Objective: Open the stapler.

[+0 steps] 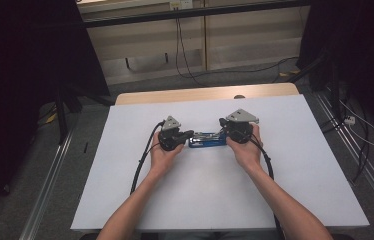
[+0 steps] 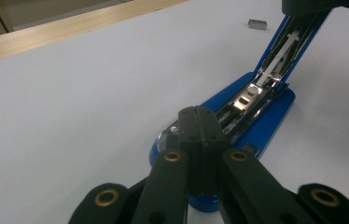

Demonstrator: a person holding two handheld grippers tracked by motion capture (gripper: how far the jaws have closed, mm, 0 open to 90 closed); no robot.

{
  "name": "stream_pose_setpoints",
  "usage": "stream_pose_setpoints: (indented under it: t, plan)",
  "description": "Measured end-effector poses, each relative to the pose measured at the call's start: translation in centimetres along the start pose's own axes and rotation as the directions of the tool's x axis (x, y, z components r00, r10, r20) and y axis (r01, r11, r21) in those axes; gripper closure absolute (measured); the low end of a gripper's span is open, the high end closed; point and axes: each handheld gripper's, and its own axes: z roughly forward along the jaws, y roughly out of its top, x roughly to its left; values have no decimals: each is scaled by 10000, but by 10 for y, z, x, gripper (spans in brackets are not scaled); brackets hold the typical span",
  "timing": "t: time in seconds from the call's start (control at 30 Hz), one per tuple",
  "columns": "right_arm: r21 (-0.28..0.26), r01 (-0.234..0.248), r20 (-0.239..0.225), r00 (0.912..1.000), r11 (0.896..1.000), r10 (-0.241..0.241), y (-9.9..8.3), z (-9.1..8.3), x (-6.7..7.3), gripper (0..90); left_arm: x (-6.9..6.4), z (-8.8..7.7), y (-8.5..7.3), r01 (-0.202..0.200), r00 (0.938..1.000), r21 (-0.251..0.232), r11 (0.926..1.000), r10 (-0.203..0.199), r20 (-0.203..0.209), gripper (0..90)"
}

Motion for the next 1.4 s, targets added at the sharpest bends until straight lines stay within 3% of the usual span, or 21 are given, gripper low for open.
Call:
stream_pose_setpoints:
  t: [0.47,0.8,0.87,1.23,1.4]
  plan:
    - [67,68,28,10000,10000,-68,-4,-2,-4,900,0,0,0,-36,10000,-15,10000,36,7,900]
    - [88,-17,135,9999,10000,15,-10,-12,-17,900,-1,0,-1,8,10000,-69,10000,-8,-14,900]
    - [146,161,130,9998,9998,-163,-11,-14,-18,900,-1,0,-1,45,10000,-69,10000,-45,-14,900]
    - [426,-20,177,9998,9991,12,-23,-19,-27,900,0,0,-2,101,9999,-116,9999,-101,35,900]
    - [555,121,102,9999,9984,-127,-27,-22,-28,900,1,0,-2,123,9999,-127,9998,-122,57,900]
